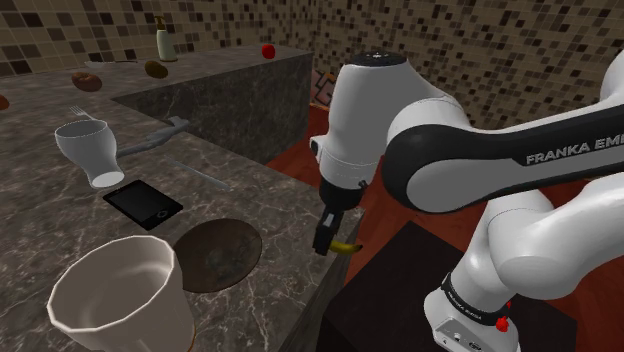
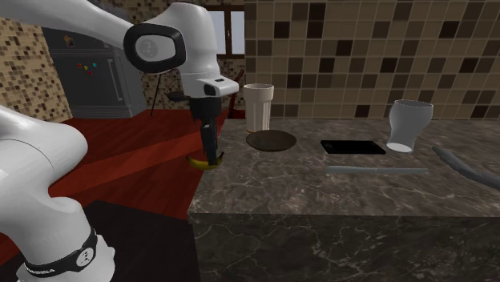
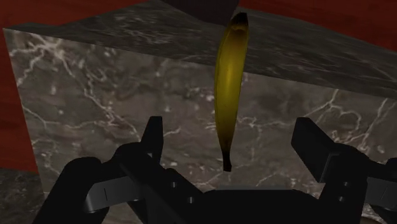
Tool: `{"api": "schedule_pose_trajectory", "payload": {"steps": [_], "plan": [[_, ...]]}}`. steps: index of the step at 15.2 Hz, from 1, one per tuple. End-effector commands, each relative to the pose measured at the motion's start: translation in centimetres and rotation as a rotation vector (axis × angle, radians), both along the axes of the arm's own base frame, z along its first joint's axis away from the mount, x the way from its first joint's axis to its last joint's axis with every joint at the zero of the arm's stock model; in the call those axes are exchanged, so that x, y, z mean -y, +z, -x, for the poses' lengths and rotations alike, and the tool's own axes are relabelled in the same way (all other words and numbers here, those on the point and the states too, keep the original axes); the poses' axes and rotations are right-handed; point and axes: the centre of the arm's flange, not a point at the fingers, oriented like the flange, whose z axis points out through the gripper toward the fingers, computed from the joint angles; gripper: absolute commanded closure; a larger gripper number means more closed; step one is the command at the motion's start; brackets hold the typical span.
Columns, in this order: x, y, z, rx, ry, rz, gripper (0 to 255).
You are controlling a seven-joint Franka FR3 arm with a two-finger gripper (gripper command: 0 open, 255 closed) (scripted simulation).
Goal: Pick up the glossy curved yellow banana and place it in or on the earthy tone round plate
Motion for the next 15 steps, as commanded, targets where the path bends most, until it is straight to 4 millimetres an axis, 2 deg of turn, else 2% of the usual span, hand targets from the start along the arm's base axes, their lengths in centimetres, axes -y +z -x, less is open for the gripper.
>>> {"api": "schedule_pose_trajectory", "payload": {"steps": [1, 4, 11, 12, 15], "plan": [[-0.1, -1.1, -0.1, 0.0, 0.001, 0.0, 0], [0.0, -2.5, -0.2, 0.0, 0.001, 0.0, 0], [0.0, -2.5, -0.2, 0.0, 0.001, 0.0, 0], [0.0, -2.5, -0.2, 0.0, 0.001, 0.0, 255], [0.0, -2.5, -0.2, 0.0, 0.001, 0.0, 255]]}}
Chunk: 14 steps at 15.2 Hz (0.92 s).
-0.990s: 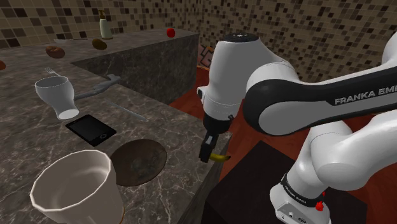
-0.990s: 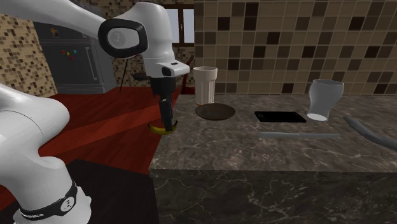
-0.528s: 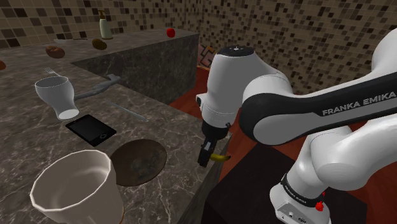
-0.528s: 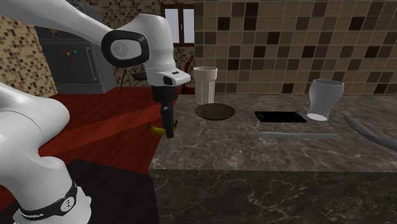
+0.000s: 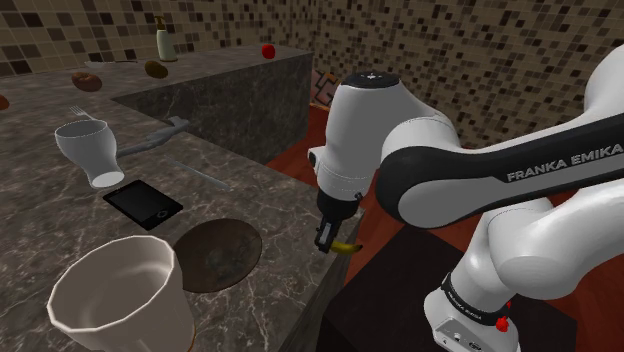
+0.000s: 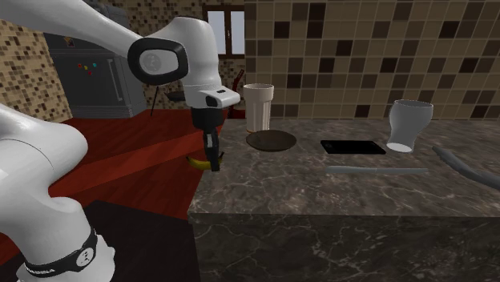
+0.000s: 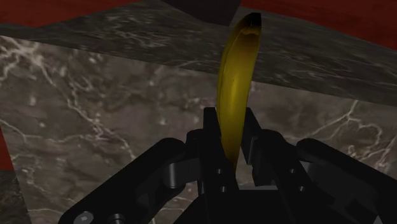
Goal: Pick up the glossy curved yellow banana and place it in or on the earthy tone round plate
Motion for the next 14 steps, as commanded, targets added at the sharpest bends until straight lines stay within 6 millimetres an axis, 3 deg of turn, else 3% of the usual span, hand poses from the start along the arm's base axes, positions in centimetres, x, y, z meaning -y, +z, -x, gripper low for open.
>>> {"api": "schedule_pose_trajectory", "payload": {"steps": [1, 6, 14], "plan": [[0.0, -0.1, 0.0, -0.002, 0.0, 0.001, 255], [0.0, -0.1, 0.0, -0.002, 0.0, 0.001, 255], [0.0, 4.1, 0.0, -0.002, 0.0, 0.001, 255]]}}
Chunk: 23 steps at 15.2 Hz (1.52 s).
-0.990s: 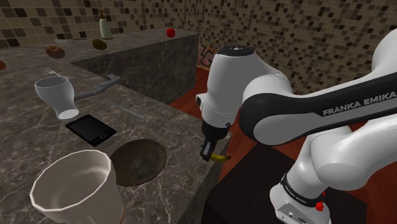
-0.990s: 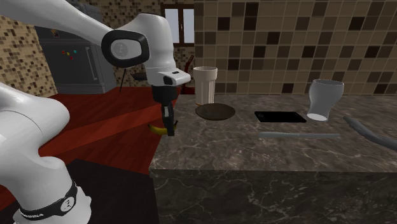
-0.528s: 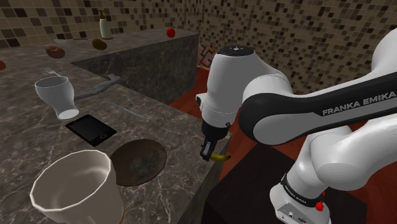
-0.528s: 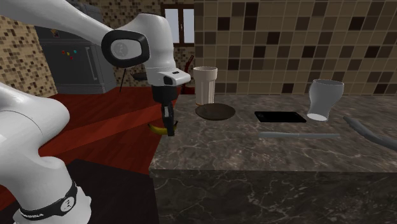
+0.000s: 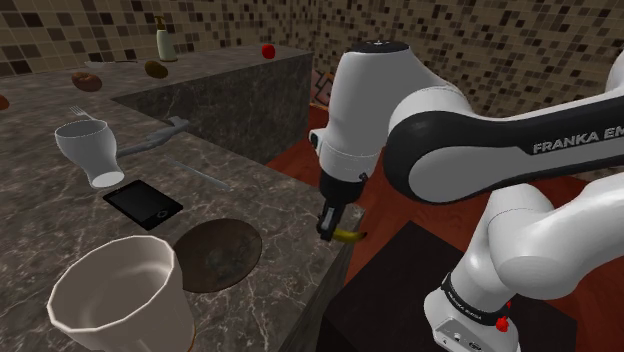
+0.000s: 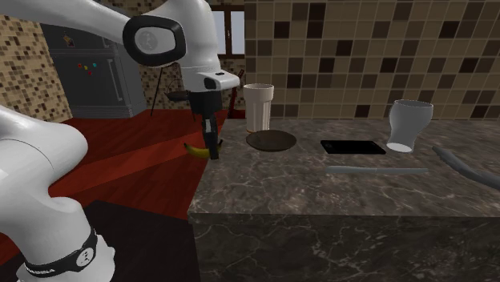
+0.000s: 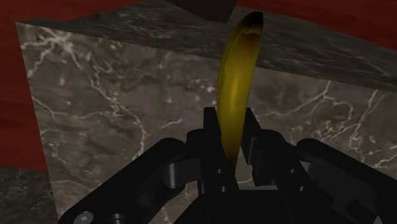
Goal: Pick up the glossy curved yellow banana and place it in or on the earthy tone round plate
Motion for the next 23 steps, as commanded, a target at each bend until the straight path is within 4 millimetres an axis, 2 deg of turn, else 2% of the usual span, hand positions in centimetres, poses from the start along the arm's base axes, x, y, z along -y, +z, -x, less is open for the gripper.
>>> {"api": "schedule_pose_trajectory", "payload": {"steps": [1, 11, 23], "plan": [[0.0, 1.0, 0.0, 0.0, 0.0, 0.0, 255], [0.0, 6.2, 0.0, 0.0, 0.0, 0.0, 255], [-12.7, 5.6, -9.5, 0.0, 0.0, 0.0, 255]]}}
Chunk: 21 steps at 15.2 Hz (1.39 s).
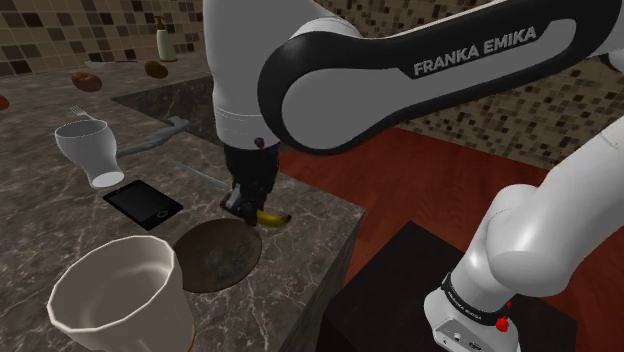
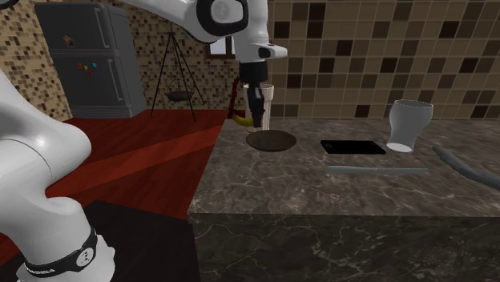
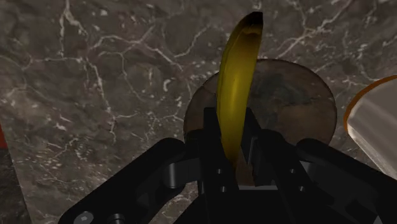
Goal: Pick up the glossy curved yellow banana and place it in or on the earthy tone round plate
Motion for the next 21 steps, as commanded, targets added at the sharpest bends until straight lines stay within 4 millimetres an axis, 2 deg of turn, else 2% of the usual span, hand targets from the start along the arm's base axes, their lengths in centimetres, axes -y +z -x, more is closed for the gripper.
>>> {"api": "schedule_pose_trajectory", "payload": {"steps": [1, 6, 17, 21], "plan": [[-2.2, 0.0, -1.6, 0.0, -0.001, -0.002, 255], [-7.5, -0.3, -5.6, 0.0, -0.001, -0.002, 255], [-7.5, -6.1, -5.6, 0.0, -0.001, -0.002, 255], [-7.5, -6.3, -5.6, 0.0, -0.001, -0.002, 255]]}}
